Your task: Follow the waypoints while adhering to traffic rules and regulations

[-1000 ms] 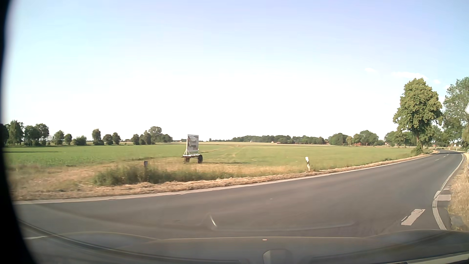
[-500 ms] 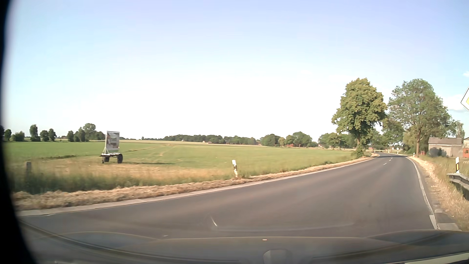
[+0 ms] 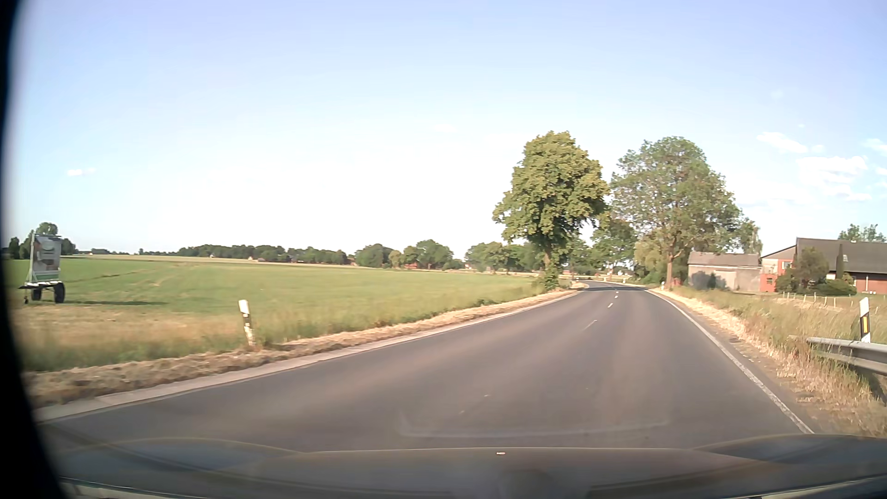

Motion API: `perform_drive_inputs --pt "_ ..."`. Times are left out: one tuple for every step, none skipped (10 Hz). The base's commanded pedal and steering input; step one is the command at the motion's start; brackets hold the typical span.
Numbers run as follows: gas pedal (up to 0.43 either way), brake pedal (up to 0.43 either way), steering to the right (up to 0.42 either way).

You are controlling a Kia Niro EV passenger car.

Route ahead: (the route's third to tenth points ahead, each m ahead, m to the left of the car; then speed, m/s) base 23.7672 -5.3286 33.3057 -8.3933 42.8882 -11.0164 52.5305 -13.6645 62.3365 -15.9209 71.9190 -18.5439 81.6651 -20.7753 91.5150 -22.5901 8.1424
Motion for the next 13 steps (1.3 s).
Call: perform_drive_inputs --pt "0.358 0.006 0.257" --pt "0.37 0.006 0.23" --pt "0.37 0.006 0.201" --pt "0.37 0.012 0.159" --pt "0.37 0.006 0.133" --pt "0.37 0.012 0.115" --pt "0.37 0.006 0.097" --pt "0.37 0.006 0.088" --pt "0.37 0.006 0.081" --pt "0.37 0.006 0.066" --pt "0.37 0.006 0.046" --pt "0.37 0.006 0.018" --pt "0.39 0.006 -0.004"
